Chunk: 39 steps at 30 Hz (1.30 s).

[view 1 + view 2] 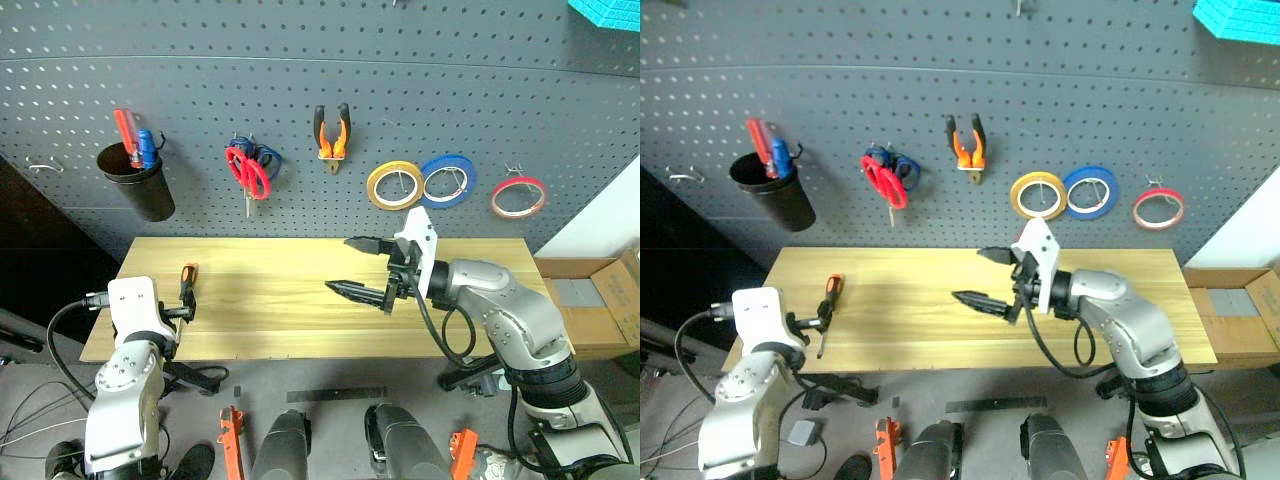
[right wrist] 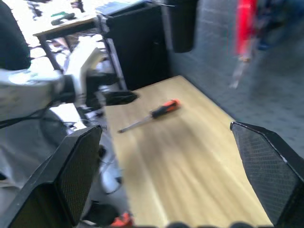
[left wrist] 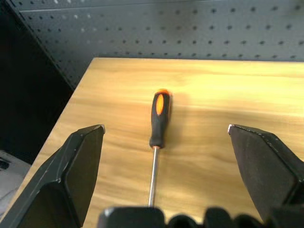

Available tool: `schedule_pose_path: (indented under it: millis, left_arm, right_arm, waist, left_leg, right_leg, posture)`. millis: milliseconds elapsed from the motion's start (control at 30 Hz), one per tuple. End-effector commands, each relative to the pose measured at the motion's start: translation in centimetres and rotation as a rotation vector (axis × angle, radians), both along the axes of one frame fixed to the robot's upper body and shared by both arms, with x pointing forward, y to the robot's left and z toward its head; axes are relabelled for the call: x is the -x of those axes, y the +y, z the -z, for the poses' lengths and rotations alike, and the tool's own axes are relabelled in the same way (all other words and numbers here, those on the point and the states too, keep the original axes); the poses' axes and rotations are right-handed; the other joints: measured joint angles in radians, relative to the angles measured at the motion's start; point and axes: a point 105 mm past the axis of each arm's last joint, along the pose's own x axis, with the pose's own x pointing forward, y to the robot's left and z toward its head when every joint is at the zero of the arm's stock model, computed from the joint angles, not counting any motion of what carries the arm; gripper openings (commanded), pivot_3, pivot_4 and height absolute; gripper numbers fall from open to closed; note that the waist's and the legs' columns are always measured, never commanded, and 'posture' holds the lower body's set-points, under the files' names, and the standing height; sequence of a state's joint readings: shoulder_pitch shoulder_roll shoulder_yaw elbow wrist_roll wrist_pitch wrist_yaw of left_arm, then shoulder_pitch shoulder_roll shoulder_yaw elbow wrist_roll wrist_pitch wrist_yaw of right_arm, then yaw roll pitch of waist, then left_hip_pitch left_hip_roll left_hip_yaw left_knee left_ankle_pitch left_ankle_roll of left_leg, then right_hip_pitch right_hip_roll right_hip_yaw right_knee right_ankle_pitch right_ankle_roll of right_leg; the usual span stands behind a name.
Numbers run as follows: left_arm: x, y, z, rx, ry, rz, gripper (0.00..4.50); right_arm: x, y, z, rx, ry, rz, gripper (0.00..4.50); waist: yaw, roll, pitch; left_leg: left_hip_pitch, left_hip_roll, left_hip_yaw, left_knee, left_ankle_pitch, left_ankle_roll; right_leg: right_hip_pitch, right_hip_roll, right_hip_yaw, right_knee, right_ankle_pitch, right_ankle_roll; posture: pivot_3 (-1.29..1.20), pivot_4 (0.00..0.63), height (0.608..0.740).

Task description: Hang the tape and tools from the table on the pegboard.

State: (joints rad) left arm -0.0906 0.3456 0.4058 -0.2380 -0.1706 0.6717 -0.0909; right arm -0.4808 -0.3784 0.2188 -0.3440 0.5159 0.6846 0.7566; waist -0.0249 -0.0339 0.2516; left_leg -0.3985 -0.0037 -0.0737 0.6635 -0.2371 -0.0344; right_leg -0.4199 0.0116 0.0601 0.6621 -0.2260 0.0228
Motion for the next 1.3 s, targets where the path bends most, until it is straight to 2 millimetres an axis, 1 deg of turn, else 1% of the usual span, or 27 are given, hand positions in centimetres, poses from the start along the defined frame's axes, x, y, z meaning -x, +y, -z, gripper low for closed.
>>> schedule_pose_path:
  millis: [33, 133, 200, 233, 267, 333, 467, 567, 633, 700, 833, 1000, 1167, 1267, 1300]
  left_arm:
    - [-1.1, 0.9, -0.9, 0.043, 0.032, 0.011, 4.47]
    - [-1.9, 1.8, -0.8, 0.073, 0.097, 0.018, 4.47]
    - [-1.9, 2.7, 0.0, 0.094, 0.183, 0.004, 4.47]
    - [-1.9, 3.3, 0.2, 0.098, 0.196, -0.015, 4.47]
    - [-1.9, 3.8, 0.4, 0.114, 0.211, -0.029, 4.47]
    - [-1.9, 4.4, 0.7, 0.133, 0.233, -0.033, 4.47]
    - [-2.0, 5.7, 1.0, 0.167, 0.275, -0.035, 4.47]
    - [-2.2, 6.1, 0.7, 0.203, 0.281, -0.035, 4.47]
    - [-2.6, 6.3, 0.1, 0.215, 0.269, -0.031, 4.47]
    - [-2.9, 6.4, -0.4, 0.226, 0.273, -0.026, 4.47]
    - [-4.3, 6.6, -0.8, 0.218, 0.305, 0.006, 4.47]
    - [-5.9, 5.9, -1.2, 0.199, 0.341, 0.056, 4.47]
    - [-6.5, 5.6, -1.1, 0.179, 0.379, 0.069, 4.47]
    - [-6.4, 6.1, -1.0, 0.177, 0.403, 0.051, 4.47]
    - [-6.3, 6.3, -0.9, 0.178, 0.411, 0.041, 4.47]
  right_arm:
    - [0.9, 0.3, -0.5, -0.012, -0.010, -0.019, 4.50]
    - [1.6, 0.4, -0.2, -0.003, 0.014, -0.032, 4.50]
    - [2.0, 0.4, -0.1, 0.001, 0.027, -0.035, 4.50]
    - [2.2, 0.3, 0.0, 0.003, 0.033, -0.036, 4.50]
    - [2.3, 0.3, 0.0, 0.005, 0.039, -0.035, 4.50]
    - [2.5, 0.2, 0.1, 0.009, 0.047, -0.034, 4.50]
    - [3.1, 0.1, 0.7, 0.021, 0.078, -0.038, 4.50]
    - [3.5, 0.1, 0.8, 0.026, 0.090, -0.041, 4.50]
    - [3.6, 0.0, 0.8, 0.028, 0.096, -0.040, 4.50]
    - [3.8, 0.0, 0.8, 0.028, 0.103, -0.040, 4.50]
    - [4.1, 0.0, 0.9, 0.030, 0.122, -0.036, 4.50]
    - [4.5, -0.1, 0.8, 0.030, 0.136, -0.029, 4.50]
    - [4.7, -0.1, 0.9, 0.033, 0.147, -0.025, 4.50]
    - [4.7, -0.1, 0.9, 0.033, 0.154, -0.019, 4.50]
    - [4.8, -0.1, 0.9, 0.033, 0.156, -0.019, 4.50]
  waist:
    - [-0.003, 0.002, 0.010]
    - [-0.008, 0.002, 0.019]
    - [-0.013, 0.002, 0.029]
    - [-0.015, 0.002, 0.032]
    - [-0.017, 0.002, 0.036]
    - [-0.017, 0.002, 0.040]
    - [-0.013, 0.000, 0.060]
    - [-0.009, -0.001, 0.071]
    - [-0.007, -0.001, 0.077]
    - [-0.006, -0.002, 0.083]
    - [-0.004, -0.002, 0.100]
    - [-0.006, -0.002, 0.111]
    - [-0.008, -0.003, 0.126]
    - [-0.008, -0.003, 0.128]
    - [-0.008, -0.003, 0.128]
  left_leg:
    - [0.000, 0.000, 0.000, 0.000, 0.000, 0.000]
    - [0.001, 0.000, 0.001, 0.000, 0.002, 0.001]
    - [0.000, 0.001, 0.002, 0.000, 0.002, 0.001]
    - [0.000, 0.001, 0.002, -0.002, 0.002, 0.001]
    - [-0.001, 0.001, 0.002, -0.003, 0.002, 0.001]
    - [-0.003, 0.003, 0.001, -0.005, 0.000, -0.002]
    - [-0.004, 0.004, -0.001, -0.005, -0.003, -0.007]
    - [-0.010, 0.003, -0.002, -0.004, -0.004, -0.007]
    - [-0.015, 0.003, -0.001, -0.003, -0.004, -0.007]
    - [-0.019, 0.002, -0.003, -0.002, -0.004, -0.007]
    - [-0.019, 0.002, -0.003, -0.002, -0.003, -0.007]
    - [-0.019, 0.000, -0.003, -0.003, -0.003, -0.008]
    - [-0.024, 0.000, -0.003, -0.003, -0.003, -0.008]
    - [-0.031, 0.000, -0.005, -0.002, -0.003, -0.008]
    - [-0.033, 0.000, -0.006, -0.002, -0.003, -0.008]
  right_leg:
    - [0.000, 0.000, 0.001, 0.000, 0.000, 0.000]
    - [-0.001, 0.000, 0.003, 0.001, 0.000, 0.001]
    - [-0.002, 0.000, 0.003, 0.001, 0.002, 0.003]
    - [-0.003, 0.000, 0.003, 0.001, 0.004, 0.008]
    - [-0.005, 0.000, 0.003, 0.000, 0.004, 0.008]
    - [-0.007, -0.002, 0.002, 0.001, 0.003, 0.008]
    - [-0.008, -0.005, 0.001, 0.001, 0.000, 0.007]
    - [-0.014, -0.005, 0.000, 0.001, 0.000, 0.008]
    - [-0.020, -0.006, 0.000, 0.001, 0.000, 0.008]
    - [-0.022, -0.007, -0.001, 0.001, 0.000, 0.008]
    - [-0.022, -0.007, -0.002, 0.001, 0.000, 0.008]
    - [-0.023, -0.009, -0.003, 0.001, 0.000, 0.008]
    - [-0.027, -0.011, -0.006, 0.002, 0.000, 0.008]
    - [-0.033, -0.011, -0.009, 0.003, 0.000, 0.007]
    - [-0.035, -0.012, -0.010, 0.003, 0.002, 0.004]
  posture:
    - [0.02, 0.297, 0.740]
    - [0.02, 0.315, 0.740]
    - [0.02, 0.327, 0.740]
    - [0.02, 0.335, 0.740]
    - [0.01, 0.339, 0.740]
    - [0.01, 0.347, 0.740]
    - [0.01, 0.368, 0.740]
    - [0.01, 0.382, 0.740]
    - [0.01, 0.387, 0.740]
    - [0.01, 0.397, 0.740]
    - [0.01, 0.412, 0.740]
    - [0.00, 0.425, 0.740]
    - [0.00, 0.439, 0.740]
    - [0.00, 0.445, 0.740]
    - [0.00, 0.446, 0.740]
